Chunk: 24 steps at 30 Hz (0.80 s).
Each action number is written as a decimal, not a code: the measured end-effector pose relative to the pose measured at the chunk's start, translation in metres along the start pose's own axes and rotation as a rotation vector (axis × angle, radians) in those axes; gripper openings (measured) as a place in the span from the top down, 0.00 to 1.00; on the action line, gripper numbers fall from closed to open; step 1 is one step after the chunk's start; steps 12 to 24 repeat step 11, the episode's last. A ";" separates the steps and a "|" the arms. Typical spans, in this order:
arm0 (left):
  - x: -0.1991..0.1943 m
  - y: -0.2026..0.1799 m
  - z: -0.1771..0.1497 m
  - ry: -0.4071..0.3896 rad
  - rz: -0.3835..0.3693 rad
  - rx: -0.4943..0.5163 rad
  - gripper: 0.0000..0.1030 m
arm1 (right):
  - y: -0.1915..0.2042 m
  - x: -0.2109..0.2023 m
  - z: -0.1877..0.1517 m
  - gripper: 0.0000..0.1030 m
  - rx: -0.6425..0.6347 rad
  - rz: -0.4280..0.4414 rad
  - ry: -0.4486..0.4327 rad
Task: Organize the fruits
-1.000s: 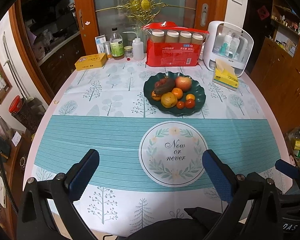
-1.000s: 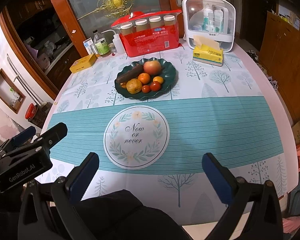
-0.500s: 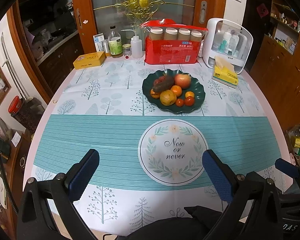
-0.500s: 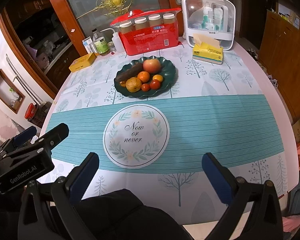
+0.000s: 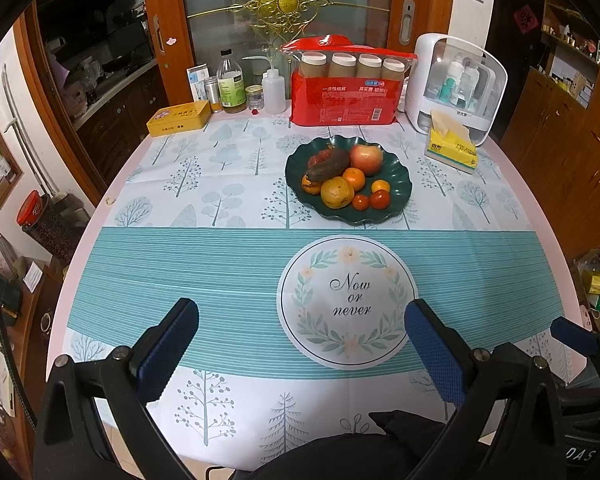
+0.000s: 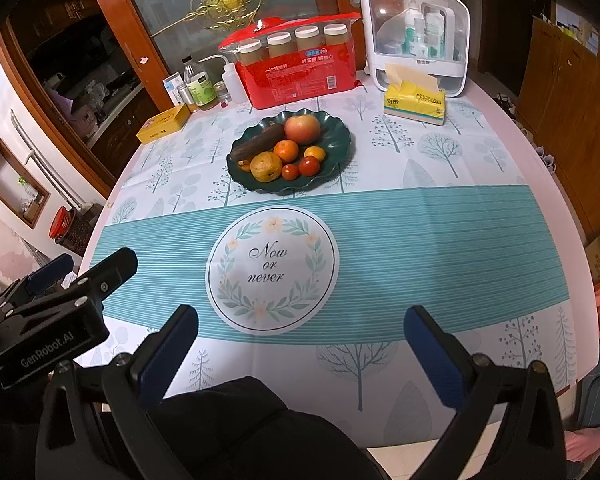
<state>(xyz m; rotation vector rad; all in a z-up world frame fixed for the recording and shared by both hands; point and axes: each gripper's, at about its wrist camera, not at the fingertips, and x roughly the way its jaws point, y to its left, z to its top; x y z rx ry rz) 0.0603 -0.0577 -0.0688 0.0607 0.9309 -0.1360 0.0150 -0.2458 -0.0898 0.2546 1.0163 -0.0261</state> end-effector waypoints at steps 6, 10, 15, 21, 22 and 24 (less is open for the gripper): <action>0.000 -0.001 -0.001 -0.001 -0.002 0.001 0.01 | 0.000 0.000 0.000 0.00 0.000 0.000 0.001; 0.001 -0.002 -0.002 0.001 -0.003 0.006 0.01 | -0.001 0.001 -0.001 0.00 0.005 -0.001 0.001; 0.001 -0.002 -0.002 0.001 -0.002 0.006 0.01 | -0.001 0.001 -0.002 0.00 0.008 -0.002 0.001; 0.001 -0.002 -0.002 0.001 -0.002 0.006 0.01 | -0.001 0.001 -0.002 0.00 0.008 -0.002 0.001; 0.001 -0.002 -0.002 0.001 -0.002 0.006 0.01 | -0.001 0.001 -0.002 0.00 0.008 -0.002 0.001; 0.001 -0.002 -0.002 0.001 -0.002 0.006 0.01 | -0.001 0.001 -0.002 0.00 0.008 -0.002 0.001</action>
